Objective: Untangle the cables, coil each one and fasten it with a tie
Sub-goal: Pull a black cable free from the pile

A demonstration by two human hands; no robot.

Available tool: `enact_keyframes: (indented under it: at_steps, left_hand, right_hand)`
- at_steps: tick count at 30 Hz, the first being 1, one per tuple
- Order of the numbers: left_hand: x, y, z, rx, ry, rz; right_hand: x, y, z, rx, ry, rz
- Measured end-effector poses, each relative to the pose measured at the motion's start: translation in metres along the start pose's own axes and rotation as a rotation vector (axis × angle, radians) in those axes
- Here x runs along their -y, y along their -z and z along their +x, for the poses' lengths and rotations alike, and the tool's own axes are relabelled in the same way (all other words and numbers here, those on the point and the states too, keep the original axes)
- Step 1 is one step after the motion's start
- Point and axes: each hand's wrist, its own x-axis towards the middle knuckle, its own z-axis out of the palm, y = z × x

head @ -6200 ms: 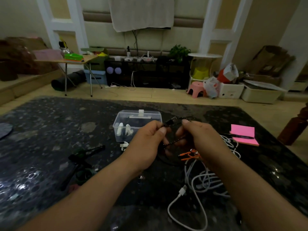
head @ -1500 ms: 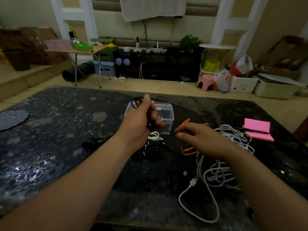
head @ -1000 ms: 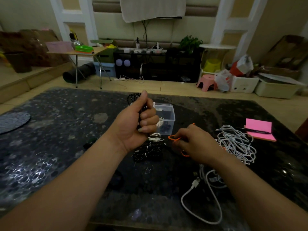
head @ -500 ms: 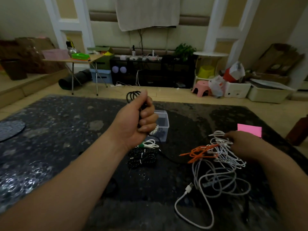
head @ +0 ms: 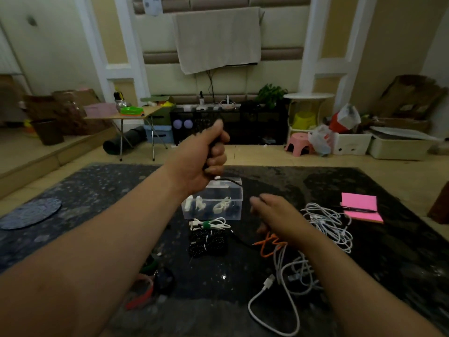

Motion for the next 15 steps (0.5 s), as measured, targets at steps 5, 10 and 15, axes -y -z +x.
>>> enact_keyframes:
  at_steps: [5,10,15]
  left_hand:
    - [0.053,0.029,-0.012,-0.173,0.032,0.514]
    - [0.087,0.034,-0.025,-0.015,0.027,0.962]
    - [0.114,0.032,-0.036,0.024,0.073,0.781]
  right_hand:
    - [0.024,0.007,-0.007,-0.038,-0.028,0.394]
    - [0.02,0.007,-0.007,-0.029,0.017,0.3]
    - [0.018,-0.001,0.0,-0.055,0.023,0.255]
